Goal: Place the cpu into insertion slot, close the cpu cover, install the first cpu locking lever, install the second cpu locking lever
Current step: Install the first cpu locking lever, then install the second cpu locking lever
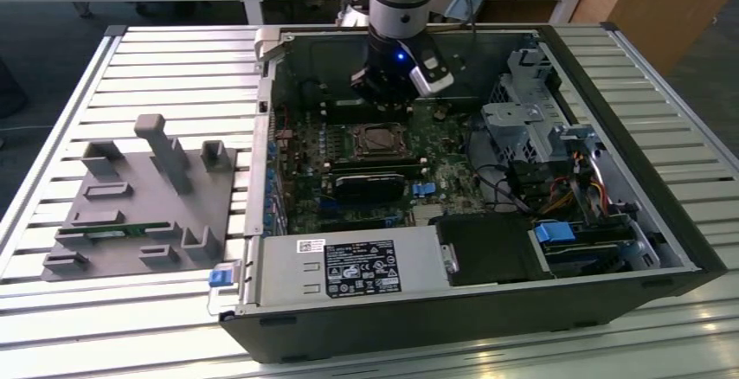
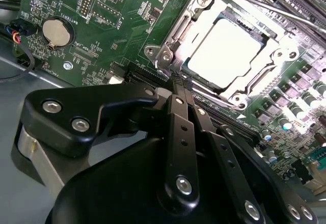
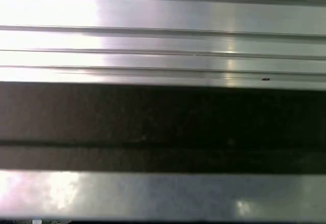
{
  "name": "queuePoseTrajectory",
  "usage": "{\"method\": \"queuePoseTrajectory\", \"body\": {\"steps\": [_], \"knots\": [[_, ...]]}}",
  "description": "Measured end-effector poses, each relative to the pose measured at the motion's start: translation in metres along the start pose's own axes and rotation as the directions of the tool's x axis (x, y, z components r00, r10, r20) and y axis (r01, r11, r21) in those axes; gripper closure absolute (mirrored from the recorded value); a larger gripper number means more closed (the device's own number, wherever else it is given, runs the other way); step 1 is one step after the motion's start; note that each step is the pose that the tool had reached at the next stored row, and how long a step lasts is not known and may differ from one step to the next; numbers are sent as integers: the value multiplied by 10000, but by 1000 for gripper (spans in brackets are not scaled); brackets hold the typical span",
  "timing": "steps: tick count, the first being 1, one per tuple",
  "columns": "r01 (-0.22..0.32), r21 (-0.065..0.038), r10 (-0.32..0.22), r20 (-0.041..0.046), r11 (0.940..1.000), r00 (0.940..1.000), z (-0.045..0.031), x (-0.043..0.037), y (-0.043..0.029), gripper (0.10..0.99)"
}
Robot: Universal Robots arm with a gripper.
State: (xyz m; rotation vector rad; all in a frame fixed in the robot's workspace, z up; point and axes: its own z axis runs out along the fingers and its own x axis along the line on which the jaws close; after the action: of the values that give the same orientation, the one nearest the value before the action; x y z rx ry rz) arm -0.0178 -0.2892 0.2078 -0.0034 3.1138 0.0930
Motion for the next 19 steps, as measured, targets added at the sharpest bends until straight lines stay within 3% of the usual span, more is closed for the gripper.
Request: {"method": "queuePoseTrajectory", "body": {"steps": [10, 19], "knots": [[0, 0, 0, 0, 10000, 10000, -2, -4, -35, 980], [0, 1, 0, 0, 10000, 10000, -8, -5, -128, 980]]}}
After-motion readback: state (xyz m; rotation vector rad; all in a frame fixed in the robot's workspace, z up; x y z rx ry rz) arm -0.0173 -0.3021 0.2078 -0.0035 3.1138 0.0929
